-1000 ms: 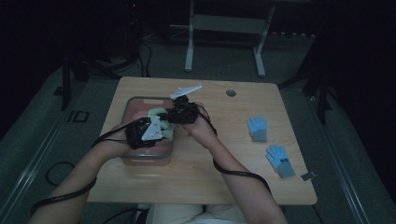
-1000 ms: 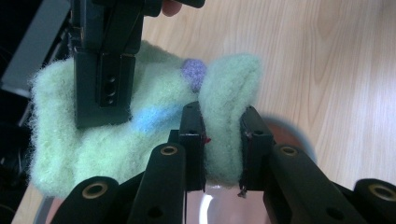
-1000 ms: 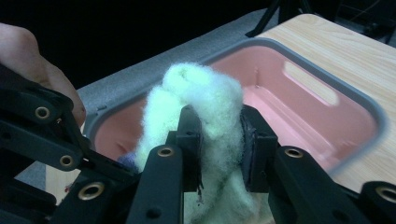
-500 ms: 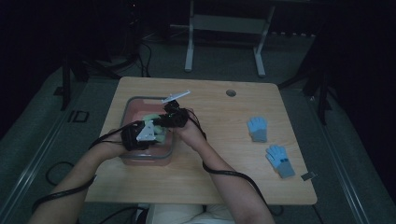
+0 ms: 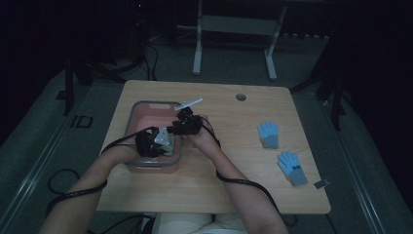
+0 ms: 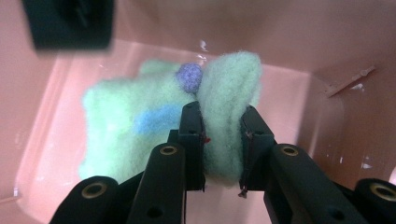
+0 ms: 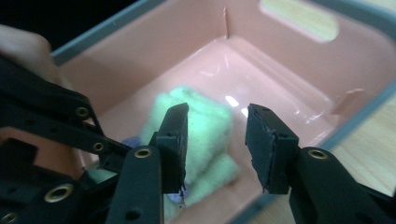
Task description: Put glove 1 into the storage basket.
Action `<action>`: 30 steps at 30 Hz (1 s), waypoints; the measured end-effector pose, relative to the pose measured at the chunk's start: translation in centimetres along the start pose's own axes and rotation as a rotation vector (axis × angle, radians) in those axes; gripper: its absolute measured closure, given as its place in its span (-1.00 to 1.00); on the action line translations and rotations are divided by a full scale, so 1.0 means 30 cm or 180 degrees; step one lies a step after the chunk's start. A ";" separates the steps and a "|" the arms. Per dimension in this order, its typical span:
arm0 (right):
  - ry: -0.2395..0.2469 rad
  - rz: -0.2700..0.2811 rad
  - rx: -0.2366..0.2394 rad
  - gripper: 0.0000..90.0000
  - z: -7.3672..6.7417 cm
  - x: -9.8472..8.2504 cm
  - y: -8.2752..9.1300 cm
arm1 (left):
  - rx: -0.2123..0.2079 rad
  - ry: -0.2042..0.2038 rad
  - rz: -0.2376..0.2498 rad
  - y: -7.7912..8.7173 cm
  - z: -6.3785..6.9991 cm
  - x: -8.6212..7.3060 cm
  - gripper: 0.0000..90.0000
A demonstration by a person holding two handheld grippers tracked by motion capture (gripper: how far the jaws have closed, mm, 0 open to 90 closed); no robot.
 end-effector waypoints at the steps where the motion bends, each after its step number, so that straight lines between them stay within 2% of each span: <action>1: 0.0000 0.0064 0.0004 0.22 0.007 0.000 0.028 | -0.0029 0.0006 -0.0035 -0.003 0.001 -0.002 0.64; 3: -0.0006 0.0112 -0.0020 0.14 0.014 -0.002 0.056 | -0.0044 0.0043 -0.0072 -0.004 0.000 -0.001 0.57; 5: 0.0016 0.0158 -0.0002 0.02 0.014 -0.002 0.081 | -0.0041 0.0076 -0.0010 0.005 -0.002 0.008 0.45; 6: 0.0028 0.0172 -0.0004 -0.04 0.014 -0.003 0.094 | -0.0041 0.0076 -0.0010 0.005 -0.002 0.008 0.32; 7: 0.0047 0.0198 0.0030 -0.13 0.010 -0.003 0.106 | -0.0028 0.0180 0.0059 0.022 -0.007 0.021 0.20; 8: 0.0082 0.0220 0.0071 -0.18 0.004 -0.004 0.121 | -0.0030 0.0216 0.0116 0.033 -0.007 0.028 0.19; 10: 0.0123 0.0319 0.0153 -0.34 -0.006 -0.002 0.153 | -0.0023 0.0245 0.0143 0.044 -0.010 0.032 -0.01; 11: 0.0126 0.0348 0.0227 -0.42 -0.012 -0.003 0.168 | 0.0056 0.0337 0.0194 0.066 -0.022 0.039 -0.06; 12: 0.0143 0.0368 0.0284 -0.53 -0.017 -0.005 0.182 | 0.0056 0.0337 0.0194 0.066 -0.022 0.039 -0.11; 13: 0.0157 0.0347 0.0324 -0.62 -0.023 -0.010 0.195 | 0.0082 0.0472 0.0304 0.096 -0.029 0.053 -0.23; 14: 0.0204 0.0352 0.0366 -0.68 -0.030 -0.015 0.206 | 0.0082 0.0472 0.0304 0.096 -0.029 0.053 -0.33; 15: 0.0212 0.0363 0.0395 -0.69 -0.036 -0.019 0.218 | 0.0046 0.0590 0.0426 0.126 -0.026 0.074 -0.40; 16: 0.0242 0.0346 0.0371 -0.69 -0.036 -0.025 0.227 | 0.0046 0.0590 0.0426 0.126 -0.026 0.074 -0.48; 17: 0.0263 0.0327 0.0313 -0.68 -0.032 -0.030 0.236 | 0.0061 0.0653 0.0519 0.149 -0.021 0.097 -0.52; 18: 0.0263 0.0327 0.0313 -0.68 -0.032 -0.030 0.236 | 0.0061 0.0653 0.0519 0.149 -0.021 0.097 -0.57; 20: 0.0270 0.0449 0.0266 -0.64 -0.021 -0.035 0.269 | 0.0127 0.0667 0.0645 0.169 -0.003 0.130 -0.66; 22: 0.0315 0.0489 0.0242 -0.63 -0.016 -0.038 0.280 | 0.0118 0.0657 0.0677 0.174 0.008 0.139 -0.72; 24: 0.0392 0.0519 0.0236 -0.63 -0.004 -0.055 0.308 | 0.0020 0.0684 0.0778 0.189 0.051 0.171 -0.81; 25: 0.0410 0.0519 0.0211 -0.59 -0.001 -0.061 0.319 | 0.0020 0.0684 0.0778 0.189 0.051 0.171 -0.81; 26: 0.0416 0.0507 0.0176 -0.58 0.002 -0.069 0.330 | -0.0002 0.0689 0.0865 0.200 0.078 0.196 -0.81; 30: 0.0353 0.0485 0.0148 -0.63 0.007 -0.096 0.367 | -0.0083 0.0706 0.1012 0.207 0.126 0.240 -0.83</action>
Point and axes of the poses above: each handheld gripper's, and its own axes: y roughly backward along the jaws, x roughly out of its top, z roughly to its right, the point moved 8 cm from there along -y, roughly forward along the jaws, and after that the axes turned 13 degrees about y, right-handed, at the moved point
